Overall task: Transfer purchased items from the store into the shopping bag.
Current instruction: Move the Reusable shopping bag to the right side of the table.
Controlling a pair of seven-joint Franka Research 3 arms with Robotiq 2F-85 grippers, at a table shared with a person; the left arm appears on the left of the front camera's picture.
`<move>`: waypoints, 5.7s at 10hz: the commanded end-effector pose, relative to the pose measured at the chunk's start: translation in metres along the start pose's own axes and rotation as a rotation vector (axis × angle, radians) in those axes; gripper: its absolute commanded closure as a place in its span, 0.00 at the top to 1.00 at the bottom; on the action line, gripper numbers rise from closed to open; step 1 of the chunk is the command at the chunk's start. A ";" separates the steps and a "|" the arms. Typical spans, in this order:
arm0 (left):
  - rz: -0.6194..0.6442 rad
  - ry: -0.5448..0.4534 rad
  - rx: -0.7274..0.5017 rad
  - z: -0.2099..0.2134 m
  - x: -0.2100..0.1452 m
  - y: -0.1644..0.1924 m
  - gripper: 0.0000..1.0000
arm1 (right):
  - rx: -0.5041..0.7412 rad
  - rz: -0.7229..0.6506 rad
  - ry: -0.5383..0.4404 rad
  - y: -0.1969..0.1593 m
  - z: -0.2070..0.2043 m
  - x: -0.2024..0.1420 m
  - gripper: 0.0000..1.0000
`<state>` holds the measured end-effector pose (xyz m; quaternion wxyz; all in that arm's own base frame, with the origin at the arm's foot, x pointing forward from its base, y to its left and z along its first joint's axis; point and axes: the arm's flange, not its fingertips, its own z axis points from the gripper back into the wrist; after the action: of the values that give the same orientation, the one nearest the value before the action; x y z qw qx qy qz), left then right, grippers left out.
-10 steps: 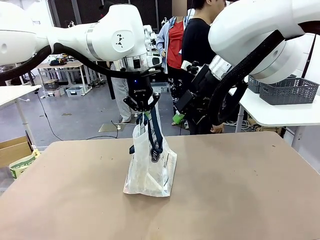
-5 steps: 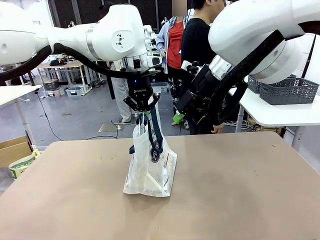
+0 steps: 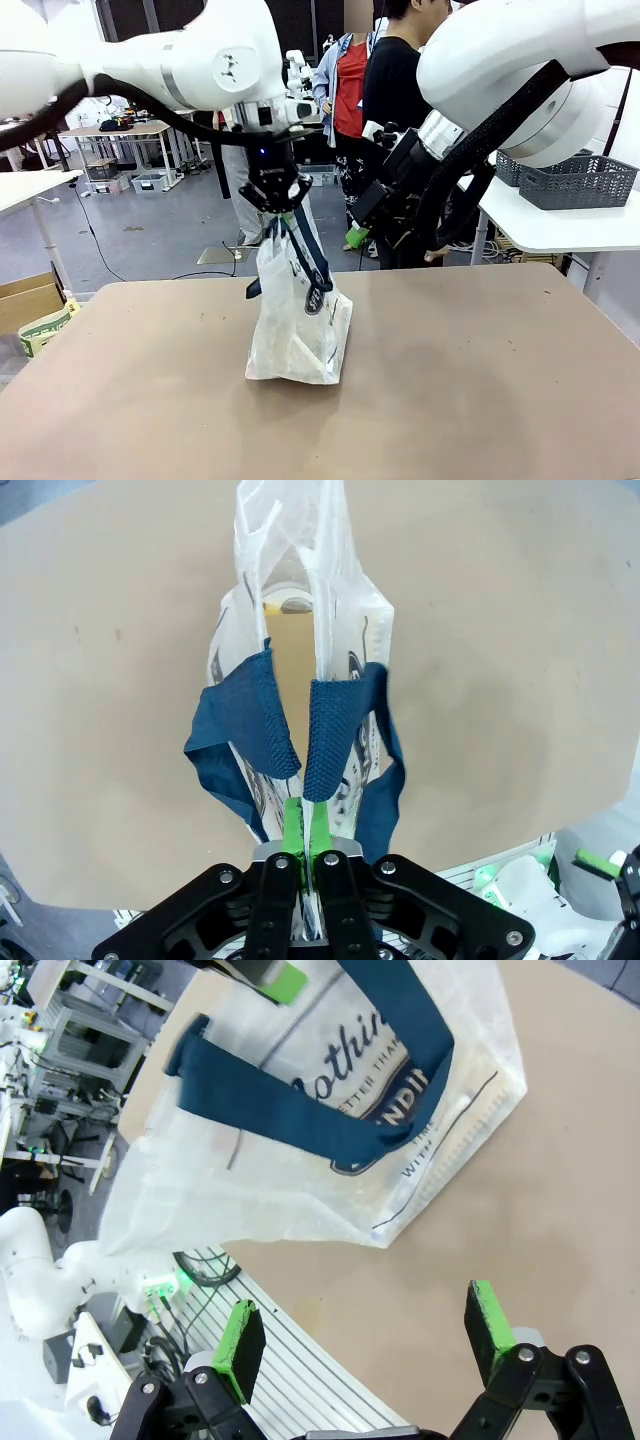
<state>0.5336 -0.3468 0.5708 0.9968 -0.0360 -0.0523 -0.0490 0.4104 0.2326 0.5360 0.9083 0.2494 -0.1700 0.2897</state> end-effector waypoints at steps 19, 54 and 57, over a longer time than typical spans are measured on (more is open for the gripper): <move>0.119 -0.155 0.242 0.017 -0.076 0.252 0.00 | 0.001 -0.011 0.001 0.000 0.000 0.000 1.00; -0.333 -0.192 -0.088 0.084 -0.098 0.288 1.00 | 0.001 -0.011 0.001 0.000 0.000 0.000 1.00; -0.585 -0.251 -0.152 0.111 -0.116 0.280 1.00 | 0.001 -0.011 0.001 0.000 0.000 0.000 1.00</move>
<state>0.4427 -0.0567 0.6438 0.9339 -0.0804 -0.1789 -0.2988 0.4106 0.2324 0.5364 0.9085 0.2487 -0.1706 0.2893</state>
